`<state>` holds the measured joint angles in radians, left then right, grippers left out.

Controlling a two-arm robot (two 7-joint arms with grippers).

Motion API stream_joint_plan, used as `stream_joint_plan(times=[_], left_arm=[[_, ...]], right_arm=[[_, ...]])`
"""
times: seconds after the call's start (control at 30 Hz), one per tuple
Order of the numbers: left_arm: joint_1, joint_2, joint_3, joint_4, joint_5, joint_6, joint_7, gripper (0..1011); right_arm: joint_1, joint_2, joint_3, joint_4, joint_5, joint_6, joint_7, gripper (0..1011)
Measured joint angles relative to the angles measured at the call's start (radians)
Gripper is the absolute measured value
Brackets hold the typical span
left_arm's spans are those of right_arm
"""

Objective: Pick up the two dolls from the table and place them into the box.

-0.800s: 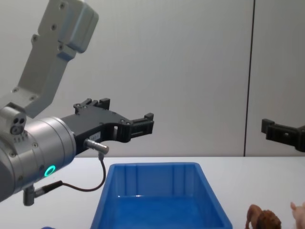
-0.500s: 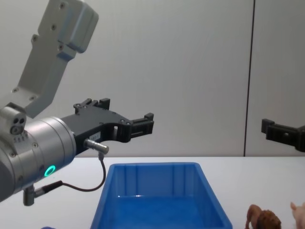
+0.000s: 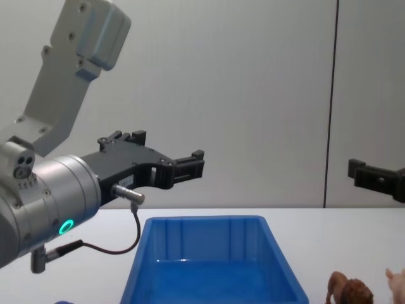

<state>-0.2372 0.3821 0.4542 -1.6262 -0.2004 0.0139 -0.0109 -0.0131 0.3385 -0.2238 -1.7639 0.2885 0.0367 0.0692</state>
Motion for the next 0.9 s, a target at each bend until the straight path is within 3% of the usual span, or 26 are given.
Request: stream_joint_plan(times=[0.47, 0.9], left_arm=[[0.000, 0.000, 0.000, 0.000, 0.000, 0.000, 0.000, 1001], [0.000, 0.000, 0.000, 0.000, 0.000, 0.000, 0.000, 1001]], right_arm=[[0.013, 0.026, 0.026, 0.051, 0.033, 0.072, 0.044, 1001], [0.020, 0.048, 0.039, 0.141, 0.043, 0.169, 0.097, 1001]])
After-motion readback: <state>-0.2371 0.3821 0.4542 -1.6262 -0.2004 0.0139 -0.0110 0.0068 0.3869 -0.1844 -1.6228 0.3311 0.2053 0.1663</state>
